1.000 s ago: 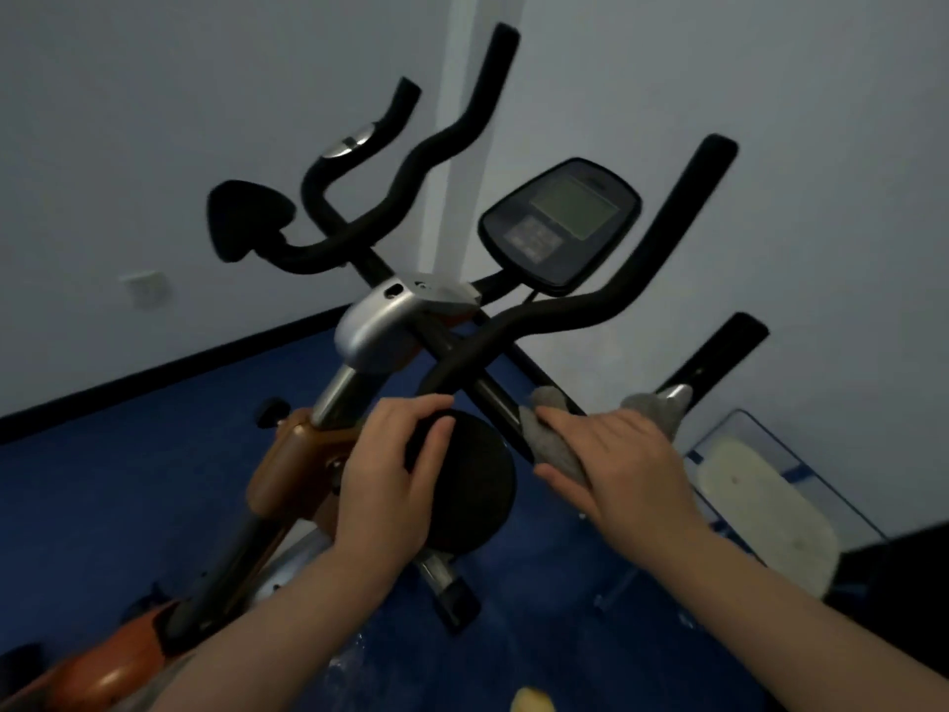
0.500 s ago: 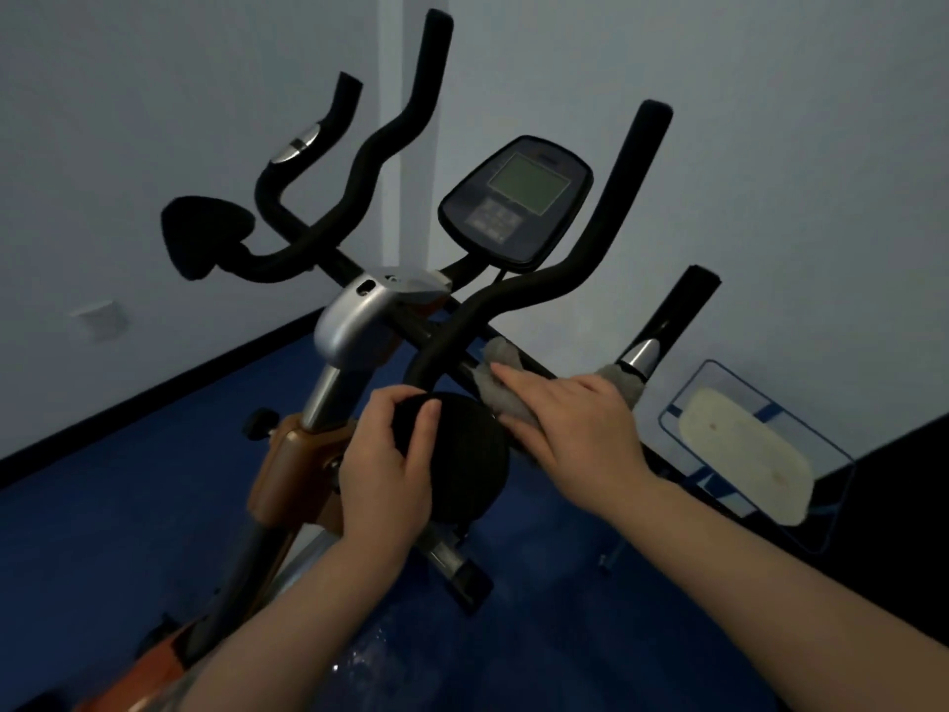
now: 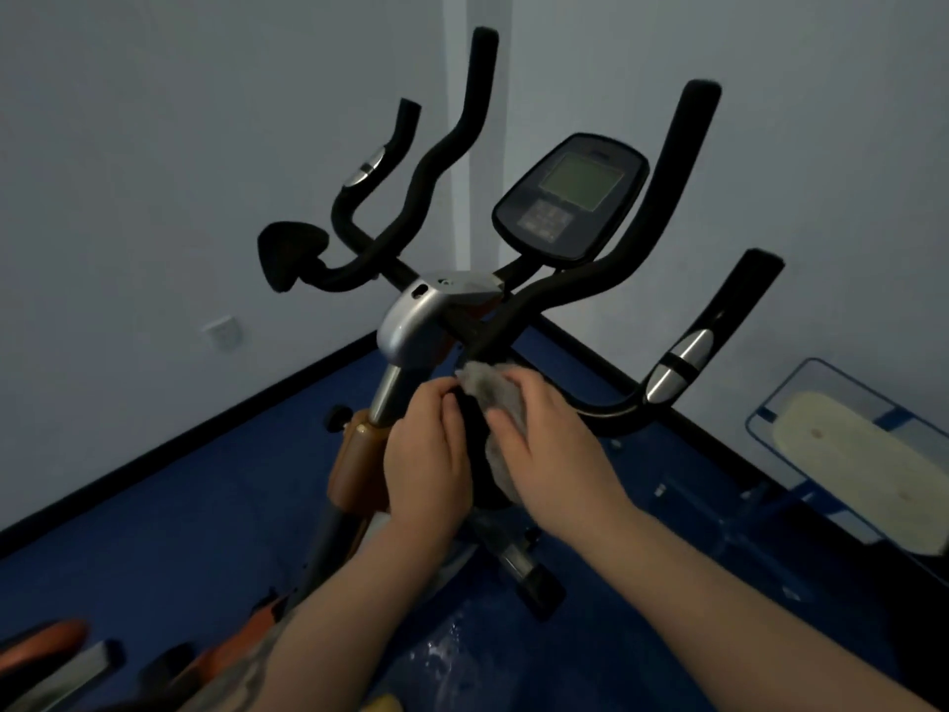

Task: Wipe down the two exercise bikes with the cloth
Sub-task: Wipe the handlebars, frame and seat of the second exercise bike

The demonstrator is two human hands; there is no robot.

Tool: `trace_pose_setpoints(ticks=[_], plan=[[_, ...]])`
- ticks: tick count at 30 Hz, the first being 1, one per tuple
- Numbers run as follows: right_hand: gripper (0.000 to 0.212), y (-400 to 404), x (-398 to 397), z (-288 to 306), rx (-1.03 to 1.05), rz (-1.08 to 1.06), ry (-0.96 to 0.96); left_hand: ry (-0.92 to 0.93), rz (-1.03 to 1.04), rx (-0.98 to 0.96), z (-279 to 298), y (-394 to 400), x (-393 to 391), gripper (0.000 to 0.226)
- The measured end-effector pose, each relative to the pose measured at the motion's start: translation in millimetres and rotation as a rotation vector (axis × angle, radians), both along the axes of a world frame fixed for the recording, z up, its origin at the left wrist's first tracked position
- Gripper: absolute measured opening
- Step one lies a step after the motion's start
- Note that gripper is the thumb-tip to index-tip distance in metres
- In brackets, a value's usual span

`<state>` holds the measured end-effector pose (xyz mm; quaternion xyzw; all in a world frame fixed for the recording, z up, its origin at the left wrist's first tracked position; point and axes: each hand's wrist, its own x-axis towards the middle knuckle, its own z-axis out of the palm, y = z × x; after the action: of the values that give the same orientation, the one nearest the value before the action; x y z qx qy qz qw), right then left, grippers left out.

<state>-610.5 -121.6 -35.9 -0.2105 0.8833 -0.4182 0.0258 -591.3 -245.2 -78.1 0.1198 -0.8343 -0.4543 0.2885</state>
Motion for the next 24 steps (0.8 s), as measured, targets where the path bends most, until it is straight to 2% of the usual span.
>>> trace_pose_setpoints(ticks=[2, 4, 6, 9, 15, 20, 24], plan=[[0.034, 11, 14, 2, -0.001, -0.030, -0.094, 0.017, -0.069, -0.119, 2, -6, -4, 0.029], [0.029, 9, 11, 5, 0.063, -0.060, -0.140, 0.064, -0.184, -0.345, 6, -14, -8, 0.029], [0.023, -4, -1, 9, 0.154, -0.104, -0.113, 0.090, -0.295, -0.503, 13, -25, -16, 0.026], [0.027, -18, -5, 12, 0.206, -0.187, -0.055, 0.098, -0.408, -0.613, 18, -40, -24, 0.024], [0.030, -16, 32, 12, 0.317, -0.380, -0.098, 0.090, -0.476, -0.293, 5, -35, -21, 0.019], [0.038, -41, 4, 13, 0.350, -0.484, -0.047, 0.098, -0.498, -0.253, -1, -37, -26, 0.030], [0.040, -37, 31, 9, 0.391, -0.518, -0.038, 0.073, -0.515, -0.246, -1, -40, -24, 0.035]])
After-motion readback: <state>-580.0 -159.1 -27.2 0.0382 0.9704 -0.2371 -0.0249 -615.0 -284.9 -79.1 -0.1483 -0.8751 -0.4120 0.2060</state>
